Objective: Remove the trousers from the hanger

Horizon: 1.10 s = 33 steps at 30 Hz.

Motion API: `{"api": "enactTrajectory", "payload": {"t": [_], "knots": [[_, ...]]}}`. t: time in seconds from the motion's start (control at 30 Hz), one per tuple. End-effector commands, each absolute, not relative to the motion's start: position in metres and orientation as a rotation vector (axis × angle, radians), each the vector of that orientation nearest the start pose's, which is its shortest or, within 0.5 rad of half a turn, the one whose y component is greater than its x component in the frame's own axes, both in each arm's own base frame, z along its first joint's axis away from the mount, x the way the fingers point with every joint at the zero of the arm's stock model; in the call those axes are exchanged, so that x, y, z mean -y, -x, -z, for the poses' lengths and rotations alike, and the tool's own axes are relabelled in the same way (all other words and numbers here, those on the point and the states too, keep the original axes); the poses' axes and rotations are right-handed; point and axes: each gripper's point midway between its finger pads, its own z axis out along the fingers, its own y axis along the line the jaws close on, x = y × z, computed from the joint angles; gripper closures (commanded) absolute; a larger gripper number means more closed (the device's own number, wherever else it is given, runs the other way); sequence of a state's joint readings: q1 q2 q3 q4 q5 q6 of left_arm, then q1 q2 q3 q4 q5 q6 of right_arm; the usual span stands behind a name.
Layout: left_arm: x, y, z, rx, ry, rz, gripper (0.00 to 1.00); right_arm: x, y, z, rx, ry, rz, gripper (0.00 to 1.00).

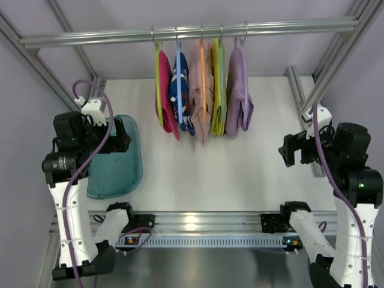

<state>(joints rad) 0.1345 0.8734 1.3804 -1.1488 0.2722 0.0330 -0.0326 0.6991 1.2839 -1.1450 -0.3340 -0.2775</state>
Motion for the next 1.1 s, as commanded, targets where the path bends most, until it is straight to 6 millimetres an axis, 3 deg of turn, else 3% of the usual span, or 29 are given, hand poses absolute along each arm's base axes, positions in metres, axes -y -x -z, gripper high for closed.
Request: {"api": "enactTrajectory", "payload": {"t": [0.0,0.13,0.33,0.4,0.43,0.53,0.6,0.7,0.83,0.9,1.07], "knots": [[0.026,-0.217,-0.325,-2.166,-0.005,0.279,0.01,-0.047,-0.185,-0.322,-2.004,0.442,-0.198,0.01],[0.034,-0.235,-0.344,-2.156,0.004,0.355,0.02,-0.048,-0.193,-0.324,-2.013,0.434,-0.209,0.01],[0.074,-0.259,-0.368,-2.138,-0.028,0.693,0.01,-0.047,-0.203,-0.323,-2.037,0.428,-0.214,0.01],[0.094,-0.26,-0.386,-2.083,-0.081,0.856,0.02,-0.047,-0.206,-0.322,-2.045,0.424,-0.219,0.01],[0.098,-0.268,-0.399,-2.017,-0.118,0.889,0.02,-0.046,-0.209,-0.32,-2.055,0.423,-0.218,0.01],[0.112,-0.275,-0.409,-1.941,-0.073,1.05,0.03,-0.046,-0.213,-0.318,-2.068,0.417,-0.22,0.01],[0.117,-0.283,-0.428,-1.854,-0.062,1.126,0.07,-0.045,-0.215,-0.318,-2.073,0.41,-0.22,0.01],[0.125,-0.292,-0.435,-1.793,-0.075,1.238,0.08,-0.043,-0.218,-0.317,-2.084,0.406,-0.218,0.01],[0.128,-0.301,-0.427,-1.739,-0.077,1.303,0.09,-0.041,-0.224,-0.314,-2.101,0.397,-0.218,0.01],[0.13,-0.303,-0.437,-1.681,-0.083,1.347,0.1,-0.04,-0.226,-0.313,-2.105,0.391,-0.217,0.01],[0.136,-0.312,-0.439,-1.634,-0.031,1.434,0.12,-0.04,-0.228,-0.313,-2.111,0.388,-0.226,0.01]]}}
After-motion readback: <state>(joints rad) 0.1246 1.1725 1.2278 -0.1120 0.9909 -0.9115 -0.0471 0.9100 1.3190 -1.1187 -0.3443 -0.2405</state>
